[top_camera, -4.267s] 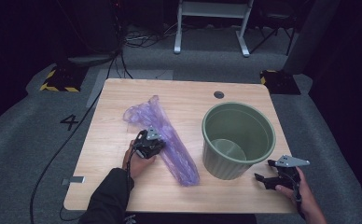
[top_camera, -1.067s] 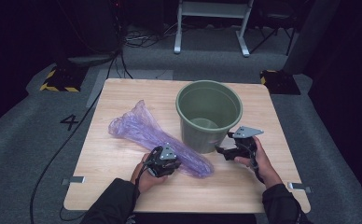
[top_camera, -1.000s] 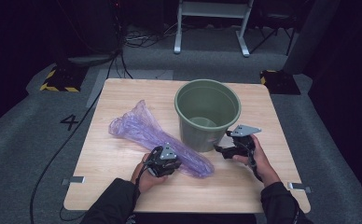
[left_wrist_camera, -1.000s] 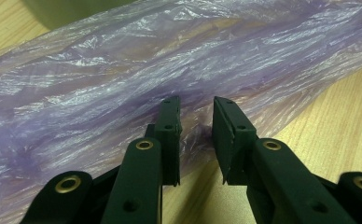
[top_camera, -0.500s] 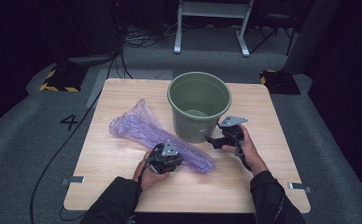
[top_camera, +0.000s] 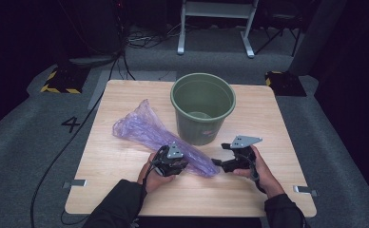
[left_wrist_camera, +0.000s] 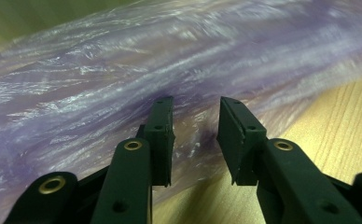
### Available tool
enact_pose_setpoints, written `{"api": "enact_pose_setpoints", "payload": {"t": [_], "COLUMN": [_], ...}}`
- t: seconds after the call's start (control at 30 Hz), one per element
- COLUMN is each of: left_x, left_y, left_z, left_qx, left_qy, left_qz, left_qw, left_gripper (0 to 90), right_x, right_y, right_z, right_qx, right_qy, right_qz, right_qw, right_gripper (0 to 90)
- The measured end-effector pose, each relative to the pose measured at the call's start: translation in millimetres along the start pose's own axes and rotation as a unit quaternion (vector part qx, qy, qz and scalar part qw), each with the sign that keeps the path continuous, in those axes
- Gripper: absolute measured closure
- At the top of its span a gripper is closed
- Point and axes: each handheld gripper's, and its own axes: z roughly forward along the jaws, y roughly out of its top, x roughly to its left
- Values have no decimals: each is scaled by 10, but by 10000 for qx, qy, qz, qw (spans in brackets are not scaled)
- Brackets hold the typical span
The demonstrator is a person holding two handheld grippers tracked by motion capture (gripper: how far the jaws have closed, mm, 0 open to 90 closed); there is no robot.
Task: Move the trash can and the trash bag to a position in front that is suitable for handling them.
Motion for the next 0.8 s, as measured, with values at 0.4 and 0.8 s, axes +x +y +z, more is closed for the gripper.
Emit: {"api": "enact_pose_setpoints", "payload": {"t": [0.4, 0.8], "left_x": [-13, 15], "left_y": [-5, -4], "left_z": [3, -6], "left_qx": [-17, 14], "left_qy": [41, 269], "left_qz": [-15, -152], "left_qw": [10000, 9995], "left_gripper": [644, 615], "right_x": [412, 515], "right_y": [-44, 23], "right_z": [-234, -406], "right_qx": [-32, -386], "right_qy": [-4, 103], "right_qz": [-391, -399], "right_qw": [9992, 9984], "right_gripper": [228, 233]}}
